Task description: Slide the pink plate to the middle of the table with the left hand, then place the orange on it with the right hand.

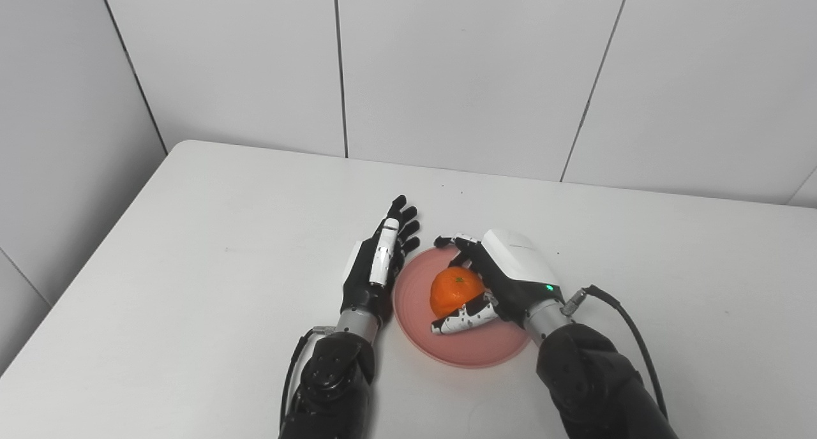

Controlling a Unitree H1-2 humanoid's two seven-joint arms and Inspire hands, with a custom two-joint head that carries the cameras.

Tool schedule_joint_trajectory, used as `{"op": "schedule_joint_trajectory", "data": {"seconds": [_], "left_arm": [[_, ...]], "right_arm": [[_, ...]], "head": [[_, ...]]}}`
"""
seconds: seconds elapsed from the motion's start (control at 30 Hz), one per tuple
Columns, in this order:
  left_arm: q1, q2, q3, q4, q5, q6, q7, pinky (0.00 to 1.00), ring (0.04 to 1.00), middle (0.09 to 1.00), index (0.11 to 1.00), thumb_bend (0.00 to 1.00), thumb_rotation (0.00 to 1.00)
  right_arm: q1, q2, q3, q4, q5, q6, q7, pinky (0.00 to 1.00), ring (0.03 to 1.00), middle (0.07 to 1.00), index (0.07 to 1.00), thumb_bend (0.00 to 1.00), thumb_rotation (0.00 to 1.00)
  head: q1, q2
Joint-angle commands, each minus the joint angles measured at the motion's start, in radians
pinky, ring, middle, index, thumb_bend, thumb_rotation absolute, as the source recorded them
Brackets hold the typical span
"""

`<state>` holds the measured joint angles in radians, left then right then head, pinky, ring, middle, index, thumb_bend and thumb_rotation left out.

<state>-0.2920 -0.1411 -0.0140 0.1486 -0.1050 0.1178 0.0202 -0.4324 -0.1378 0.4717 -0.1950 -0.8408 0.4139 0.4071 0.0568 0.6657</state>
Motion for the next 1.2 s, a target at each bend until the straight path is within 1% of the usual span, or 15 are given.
{"op": "schedule_joint_trajectory", "data": {"seconds": [0.0,0.1,0.17,0.37,0.5,0.63,0.67,0.7,0.8,0.87,1.0,1.07,1.1,1.13,1.17], "left_arm": [[-0.001,0.002,0.003,-0.018,-0.003,0.012,-0.003,0.92,0.934,0.94,0.932,0.39,1.0],[-0.001,-0.001,0.006,-0.023,-0.007,0.02,-0.002,0.92,0.934,0.939,0.931,0.38,1.0],[-0.002,-0.002,0.008,-0.023,-0.008,0.021,-0.003,0.92,0.935,0.939,0.931,0.38,1.0],[-0.001,-0.002,0.009,-0.017,-0.002,0.014,-0.003,0.92,0.937,0.941,0.931,0.39,1.0],[-0.001,-0.001,0.008,-0.017,0.004,0.011,0.0,0.92,0.933,0.938,0.927,0.39,1.0],[0.0,0.001,0.008,-0.018,0.001,0.007,-0.005,0.92,0.936,0.942,0.933,0.39,1.0],[0.001,0.001,0.008,-0.017,0.001,0.007,-0.005,0.91,0.935,0.942,0.933,0.38,1.0],[0.001,0.001,0.01,-0.019,-0.004,0.012,-0.006,0.91,0.935,0.942,0.933,0.38,1.0],[0.001,0.0,0.016,-0.026,-0.019,0.026,-0.012,0.92,0.94,0.947,0.937,0.38,1.0],[0.002,0.001,0.019,-0.026,-0.025,0.025,-0.015,0.93,0.944,0.948,0.937,0.39,1.0],[0.002,0.003,0.02,-0.023,-0.027,0.019,-0.018,0.93,0.942,0.945,0.935,0.39,1.0],[0.003,0.004,0.022,-0.025,-0.028,0.019,-0.018,0.93,0.937,0.941,0.933,0.39,1.0],[0.004,0.004,0.023,-0.026,-0.027,0.02,-0.017,0.93,0.935,0.94,0.933,0.4,1.0],[0.004,0.006,0.022,-0.026,-0.025,0.016,-0.018,0.93,0.934,0.939,0.932,0.4,1.0],[0.005,0.008,0.022,-0.025,-0.022,0.013,-0.018,0.93,0.932,0.937,0.931,0.4,1.0]], "right_arm": [[-0.032,-0.003,-0.018,-0.045,-0.01,0.015,0.009,0.62,0.778,0.856,0.875,0.99,0.32],[-0.03,-0.006,-0.027,-0.058,-0.012,0.004,0.014,0.72,0.852,0.899,0.913,1.0,0.35],[-0.03,-0.011,-0.032,-0.065,-0.017,-0.001,0.017,0.76,0.871,0.909,0.937,1.0,0.39],[-0.026,-0.014,-0.053,-0.065,-0.002,-0.021,-0.003,0.82,0.887,0.921,0.963,1.0,0.44],[-0.022,-0.016,-0.056,-0.051,-0.003,-0.037,-0.024,0.84,0.895,0.926,0.967,1.0,0.44],[-0.018,-0.017,-0.062,-0.056,-0.003,-0.047,-0.044,0.87,0.922,0.94,0.968,1.0,0.49],[-0.017,-0.018,-0.063,-0.059,-0.004,-0.05,-0.049,0.88,0.932,0.95,0.977,1.0,0.53],[-0.015,-0.017,-0.075,-0.065,0.004,-0.056,-0.062,0.88,0.933,0.951,0.978,1.0,0.53],[-0.006,-0.013,-0.113,-0.082,0.032,-0.081,-0.111,0.85,0.932,0.965,0.991,1.0,0.58],[0.008,0.002,-0.162,-0.102,0.09,-0.091,-0.145,0.84,0.928,0.971,0.992,1.0,0.59],[0.039,0.039,-0.258,-0.143,0.186,-0.073,-0.2,0.81,0.913,0.964,0.995,1.0,0.63],[0.055,0.045,-0.293,-0.148,0.218,-0.09,-0.235,0.83,0.924,0.963,0.994,0.96,0.74],[0.059,0.045,-0.301,-0.148,0.228,-0.096,-0.245,0.85,0.932,0.966,0.995,0.94,0.78],[0.069,0.051,-0.322,-0.148,0.255,-0.1,-0.261,0.85,0.935,0.968,0.996,0.94,0.8],[0.079,0.055,-0.338,-0.15,0.275,-0.1,-0.274,0.86,0.937,0.97,0.996,0.9,0.88]], "head": [[-0.001,-0.001],[-0.002,-0.001],[-0.002,-0.001],[-0.004,-0.002],[-0.008,-0.003],[-0.014,-0.005],[-0.014,-0.005],[-0.017,-0.005],[-0.02,-0.006],[-0.024,-0.008],[-0.035,-0.009],[-0.039,-0.008],[-0.039,-0.008],[-0.041,-0.009],[-0.041,-0.009]]}}
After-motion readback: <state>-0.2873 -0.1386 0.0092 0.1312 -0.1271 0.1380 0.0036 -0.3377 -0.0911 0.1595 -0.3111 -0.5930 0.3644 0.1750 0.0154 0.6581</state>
